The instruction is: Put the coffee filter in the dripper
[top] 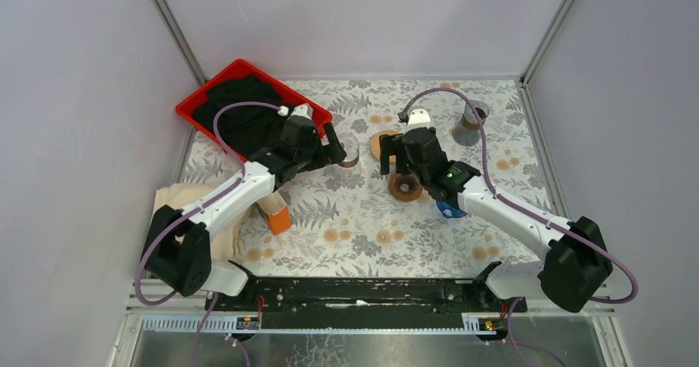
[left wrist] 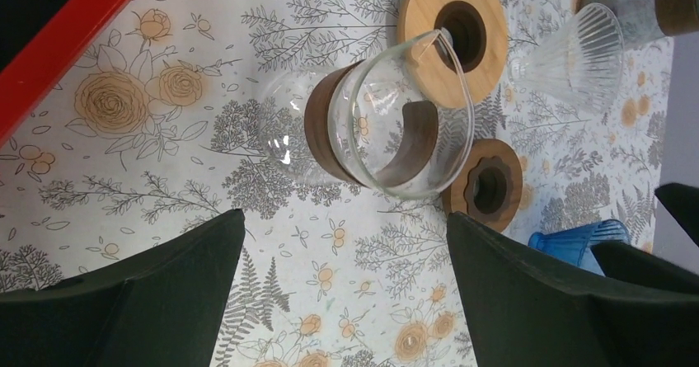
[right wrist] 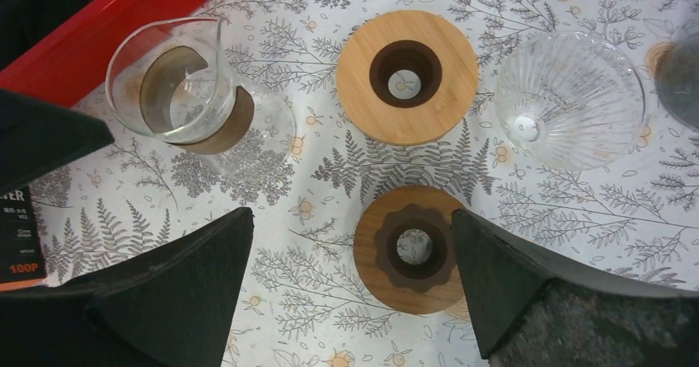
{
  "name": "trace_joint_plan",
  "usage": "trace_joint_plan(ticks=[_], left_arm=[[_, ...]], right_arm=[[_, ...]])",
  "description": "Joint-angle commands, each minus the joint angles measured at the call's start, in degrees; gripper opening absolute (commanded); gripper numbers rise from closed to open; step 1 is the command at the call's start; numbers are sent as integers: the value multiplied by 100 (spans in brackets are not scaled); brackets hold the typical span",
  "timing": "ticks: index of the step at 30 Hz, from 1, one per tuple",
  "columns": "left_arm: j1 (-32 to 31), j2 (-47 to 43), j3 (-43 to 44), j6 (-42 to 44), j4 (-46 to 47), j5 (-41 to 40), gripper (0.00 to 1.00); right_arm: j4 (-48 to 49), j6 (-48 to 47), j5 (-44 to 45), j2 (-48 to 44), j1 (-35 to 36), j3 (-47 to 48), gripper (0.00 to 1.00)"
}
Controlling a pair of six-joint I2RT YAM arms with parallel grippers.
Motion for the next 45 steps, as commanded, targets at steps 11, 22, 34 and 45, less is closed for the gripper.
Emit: trace_joint_plan(ticks=[11, 22, 34, 45], left_arm=[[-71, 1144, 1008, -25, 117, -462, 74], [-65, 1407, 1426, 459, -380, -393, 36], [-65, 1694, 1857, 1499, -948, -51, 23], [-27, 2194, 2826, 3676, -2099, 211, 11]], right_arm=[[795, -401, 257, -567, -61, -621, 98], [848, -437, 286, -606, -61, -681, 99], [752, -492, 273, -538, -61, -597, 98], [731, -499, 81, -539, -61, -553, 98]])
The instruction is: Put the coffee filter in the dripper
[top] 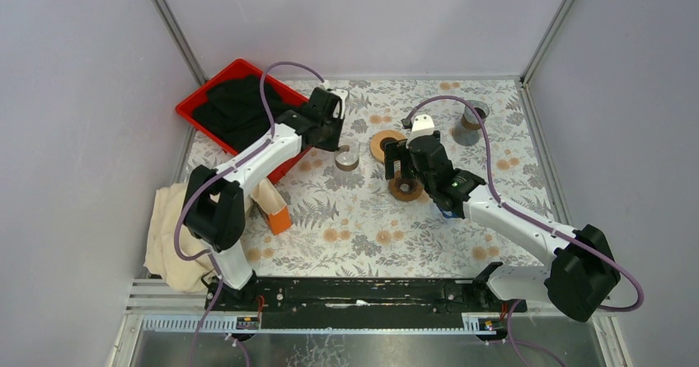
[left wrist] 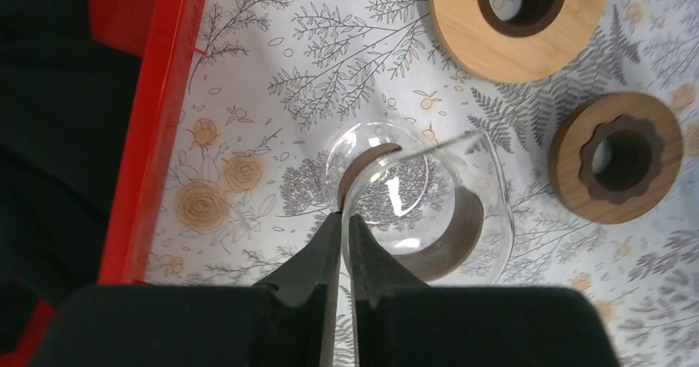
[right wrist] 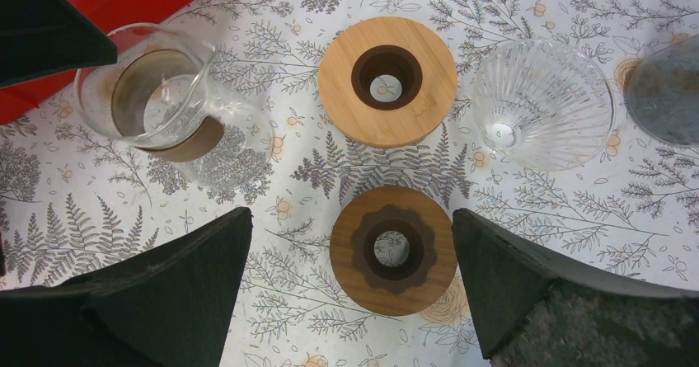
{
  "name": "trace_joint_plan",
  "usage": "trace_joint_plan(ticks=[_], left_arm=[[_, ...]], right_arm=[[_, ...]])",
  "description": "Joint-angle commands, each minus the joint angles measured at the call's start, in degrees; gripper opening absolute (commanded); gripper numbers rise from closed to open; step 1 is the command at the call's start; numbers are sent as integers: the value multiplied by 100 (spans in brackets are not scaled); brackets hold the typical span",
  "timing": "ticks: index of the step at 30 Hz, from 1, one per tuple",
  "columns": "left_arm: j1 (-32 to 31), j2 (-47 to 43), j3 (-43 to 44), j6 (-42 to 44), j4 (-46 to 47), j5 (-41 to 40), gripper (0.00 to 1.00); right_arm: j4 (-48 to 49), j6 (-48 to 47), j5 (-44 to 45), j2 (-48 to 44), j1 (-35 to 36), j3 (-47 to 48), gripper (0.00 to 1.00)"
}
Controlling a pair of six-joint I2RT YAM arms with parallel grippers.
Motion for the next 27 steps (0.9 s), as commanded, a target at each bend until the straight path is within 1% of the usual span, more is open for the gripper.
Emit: trace_joint_plan(ticks=[1, 11, 16, 20, 25, 27], left_arm=[[-6, 257, 398, 1160, -607, 232, 9], [51, 685, 743, 2455, -956, 802, 1], [148, 945, 1129, 3240, -1344, 1021, 0], [342, 1106, 1258, 3456, -1389, 1217, 9], [443, 1118, 1224, 3668, -1387, 1273, 20], [443, 1087, 1210, 3687, -1392, 1283, 29]], right_arm=[[174, -66, -49, -82, -44, 117, 98], [202, -48, -128, -82, -41, 95, 98], [236, -47, -194, -48, -41, 67, 98], [233, -53, -213, -21, -41, 73, 98], [214, -55, -257, 44, -41, 109, 99], [196, -44, -273, 77, -41, 126, 98]])
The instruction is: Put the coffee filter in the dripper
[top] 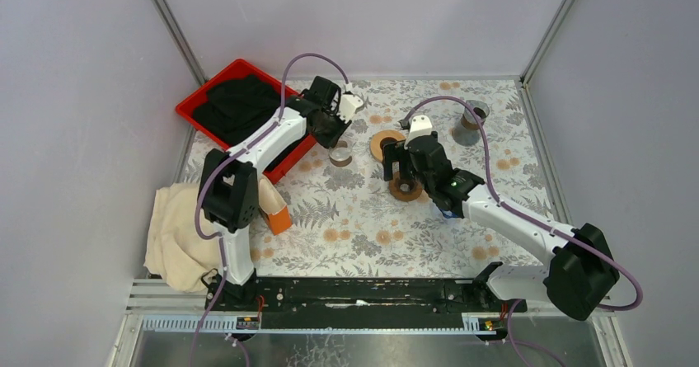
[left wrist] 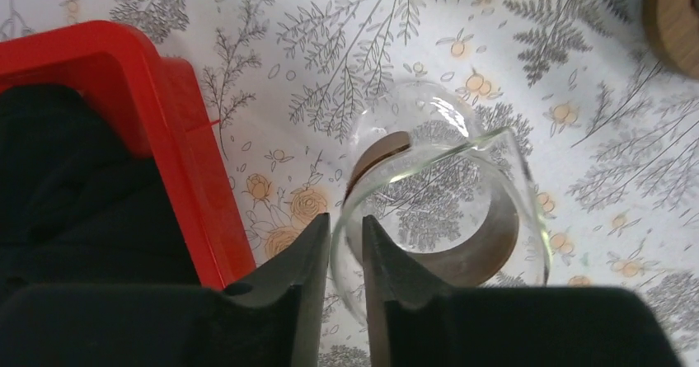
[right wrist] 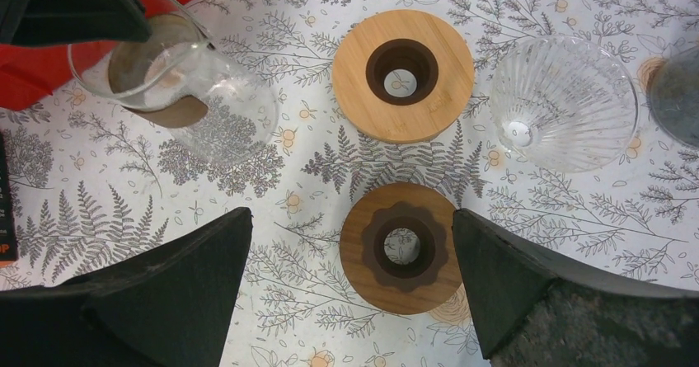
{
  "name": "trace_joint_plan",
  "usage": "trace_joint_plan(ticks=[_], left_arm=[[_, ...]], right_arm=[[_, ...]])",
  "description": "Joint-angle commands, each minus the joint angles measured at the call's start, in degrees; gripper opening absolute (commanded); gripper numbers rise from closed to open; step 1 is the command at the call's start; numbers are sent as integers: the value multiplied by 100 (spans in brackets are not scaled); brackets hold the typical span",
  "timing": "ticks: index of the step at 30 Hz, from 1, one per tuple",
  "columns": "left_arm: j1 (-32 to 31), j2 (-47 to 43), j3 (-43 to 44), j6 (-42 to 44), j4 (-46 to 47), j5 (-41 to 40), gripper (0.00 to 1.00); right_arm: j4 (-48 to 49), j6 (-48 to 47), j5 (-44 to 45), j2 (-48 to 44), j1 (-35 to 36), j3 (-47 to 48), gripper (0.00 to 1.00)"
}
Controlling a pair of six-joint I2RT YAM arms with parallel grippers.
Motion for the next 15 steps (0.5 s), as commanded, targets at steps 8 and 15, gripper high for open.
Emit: trace_joint_plan(ticks=[8, 15], left_arm=[[45, -199, 36, 200, -340, 304, 51], [48, -982, -162, -205, 71, 173, 72]], right_arm=[[81, 7, -122, 98, -39, 202, 98], [-100, 7, -185, 307, -44, 476, 98]])
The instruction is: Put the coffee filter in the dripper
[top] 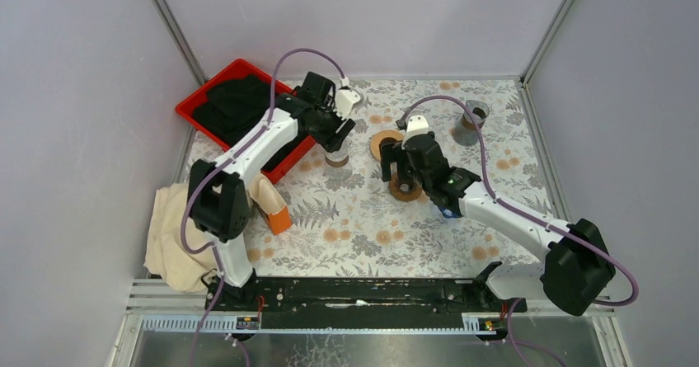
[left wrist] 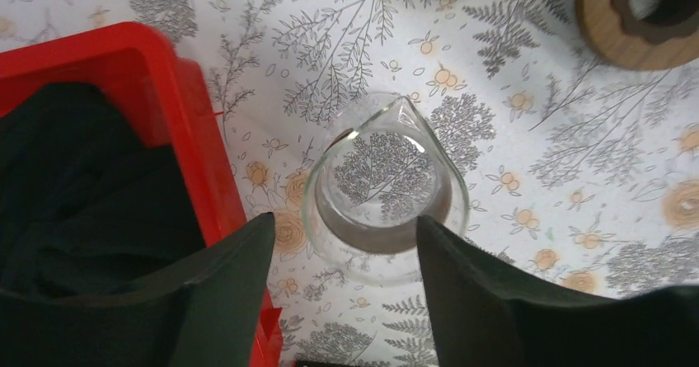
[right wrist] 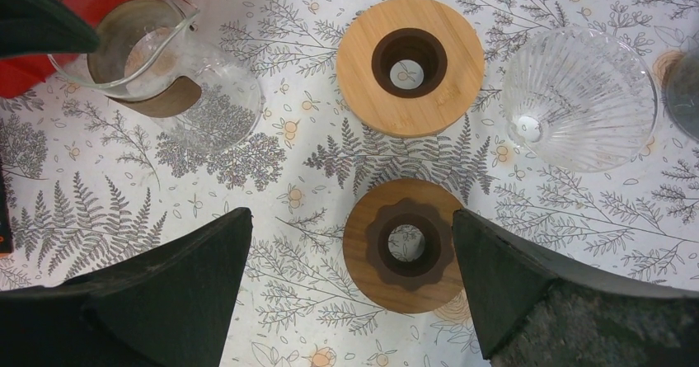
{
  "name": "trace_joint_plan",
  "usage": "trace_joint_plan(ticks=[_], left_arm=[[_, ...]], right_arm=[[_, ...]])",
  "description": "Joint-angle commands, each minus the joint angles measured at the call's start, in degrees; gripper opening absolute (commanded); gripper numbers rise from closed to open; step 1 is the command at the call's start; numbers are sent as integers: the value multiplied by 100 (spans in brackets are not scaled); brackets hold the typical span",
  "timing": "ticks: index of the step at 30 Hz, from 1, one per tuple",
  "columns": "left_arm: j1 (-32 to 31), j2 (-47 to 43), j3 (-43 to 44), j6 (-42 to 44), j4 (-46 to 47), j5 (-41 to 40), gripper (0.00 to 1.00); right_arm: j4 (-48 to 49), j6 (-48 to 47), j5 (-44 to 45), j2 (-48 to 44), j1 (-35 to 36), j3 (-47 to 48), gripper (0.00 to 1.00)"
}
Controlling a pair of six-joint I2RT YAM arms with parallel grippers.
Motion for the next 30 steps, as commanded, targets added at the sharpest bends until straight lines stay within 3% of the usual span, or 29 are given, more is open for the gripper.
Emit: trace_joint_plan(ticks=[1, 7, 15, 19, 22, 30], left_arm=[[16, -752, -184, -427, 466, -171, 76], [17, -1864, -1046, -1555, 1318, -822, 99], [25, -3201, -2110, -2856, 1813, -1938, 100], [26, -3377, -2273, -3871, 1712, -2955, 100], [31, -3412, -2205, -4331, 1372, -3172, 100], [37, -3923, -2515, -4068, 1510, -2973, 100]], right_arm=[[-70, 7, -107, 198, -40, 491, 99], [-247, -160, -155, 598, -71, 918, 99], [-459, -466, -455, 1353, -329, 1436, 96], [-498, -491, -661, 1788, -448, 1734, 93], [-516, -519, -726, 2076, -493, 1954, 90], [-602, -494, -906, 3012, -643, 2615, 83]])
